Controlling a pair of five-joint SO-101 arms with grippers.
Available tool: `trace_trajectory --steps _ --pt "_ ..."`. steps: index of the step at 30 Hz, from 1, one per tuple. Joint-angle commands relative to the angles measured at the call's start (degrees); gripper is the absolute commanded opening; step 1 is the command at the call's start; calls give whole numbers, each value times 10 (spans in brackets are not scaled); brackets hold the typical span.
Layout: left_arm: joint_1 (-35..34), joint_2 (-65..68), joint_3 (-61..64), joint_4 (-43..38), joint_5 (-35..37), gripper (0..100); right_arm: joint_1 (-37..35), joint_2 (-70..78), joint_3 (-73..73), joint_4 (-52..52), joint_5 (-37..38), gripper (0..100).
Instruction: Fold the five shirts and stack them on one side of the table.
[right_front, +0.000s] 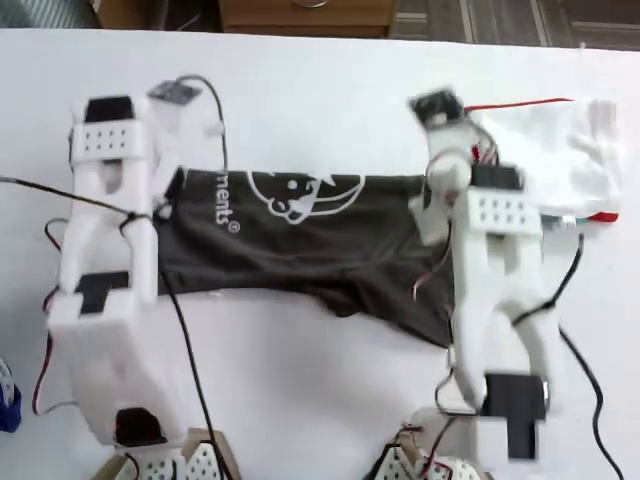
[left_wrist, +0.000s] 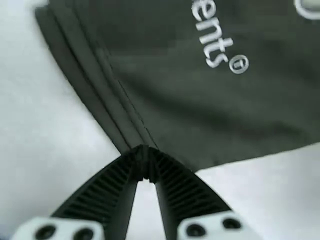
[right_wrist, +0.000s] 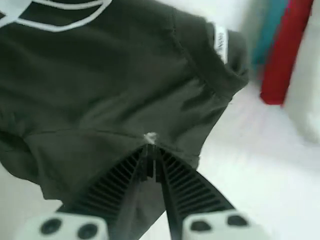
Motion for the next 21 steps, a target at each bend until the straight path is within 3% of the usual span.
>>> trace_trajectory --steps 1,8,17,21 --pt "6 -115 181 -76 -6 26 -27 -91 118 -42 7 20" --pt "6 -209 417 -242 -4 26 -80 -164 233 -81 7 20" --pt "4 -212 499 -352 -8 25 -145 -196 311 -83 7 20" --pt "-18 -211 524 -420 -4 25 -174 -197 372 -134 7 20"
